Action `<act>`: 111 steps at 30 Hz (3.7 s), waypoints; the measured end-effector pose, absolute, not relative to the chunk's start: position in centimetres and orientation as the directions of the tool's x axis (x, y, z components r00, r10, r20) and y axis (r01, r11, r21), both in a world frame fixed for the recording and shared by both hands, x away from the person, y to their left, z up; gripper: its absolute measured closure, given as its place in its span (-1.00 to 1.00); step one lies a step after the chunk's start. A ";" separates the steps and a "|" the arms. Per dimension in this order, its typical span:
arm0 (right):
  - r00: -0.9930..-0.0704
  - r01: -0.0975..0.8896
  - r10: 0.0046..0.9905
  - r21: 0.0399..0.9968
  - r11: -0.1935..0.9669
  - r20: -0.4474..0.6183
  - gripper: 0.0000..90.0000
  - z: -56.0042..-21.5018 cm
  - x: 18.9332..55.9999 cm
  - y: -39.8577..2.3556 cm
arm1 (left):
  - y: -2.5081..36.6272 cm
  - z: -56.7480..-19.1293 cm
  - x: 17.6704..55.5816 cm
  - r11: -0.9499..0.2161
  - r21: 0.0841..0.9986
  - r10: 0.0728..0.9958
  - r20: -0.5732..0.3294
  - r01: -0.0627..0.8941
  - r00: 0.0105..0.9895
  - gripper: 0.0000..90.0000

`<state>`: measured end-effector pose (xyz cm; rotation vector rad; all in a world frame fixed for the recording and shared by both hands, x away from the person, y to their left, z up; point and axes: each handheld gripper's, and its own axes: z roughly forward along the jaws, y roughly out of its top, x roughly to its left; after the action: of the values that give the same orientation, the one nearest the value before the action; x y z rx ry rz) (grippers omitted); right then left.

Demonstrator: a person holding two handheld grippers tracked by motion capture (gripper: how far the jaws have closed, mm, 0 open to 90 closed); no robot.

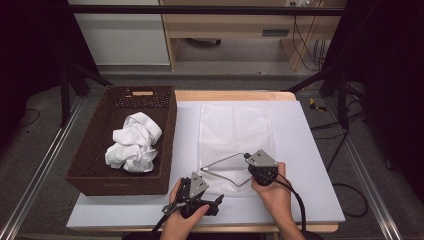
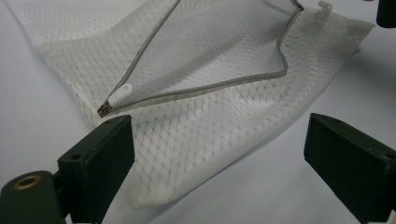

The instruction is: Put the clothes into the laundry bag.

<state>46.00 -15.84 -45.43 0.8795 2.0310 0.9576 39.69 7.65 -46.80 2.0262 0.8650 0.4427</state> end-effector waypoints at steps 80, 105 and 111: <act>-0.588 0.190 0.772 0.886 0.422 -0.242 0.98 -44.7 45.7 -16.2 | 27.2 -43.1 58.1 -0.411 0.493 0.885 0.014 0.767 0.465 -1.00; -0.596 0.194 0.767 0.884 0.426 -0.239 0.98 -44.7 45.8 -16.2 | 27.5 -44.7 58.4 -0.337 0.466 0.910 -0.063 0.818 0.410 -0.98; -0.596 0.196 0.767 0.883 0.426 -0.238 0.98 -44.7 45.8 -16.2 | 27.6 -44.2 58.4 -0.353 0.433 0.908 -0.054 0.829 0.415 -0.47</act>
<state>45.78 -16.23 -44.74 0.8102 2.0399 1.1467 58.43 27.65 -44.22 2.2808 1.4861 0.2738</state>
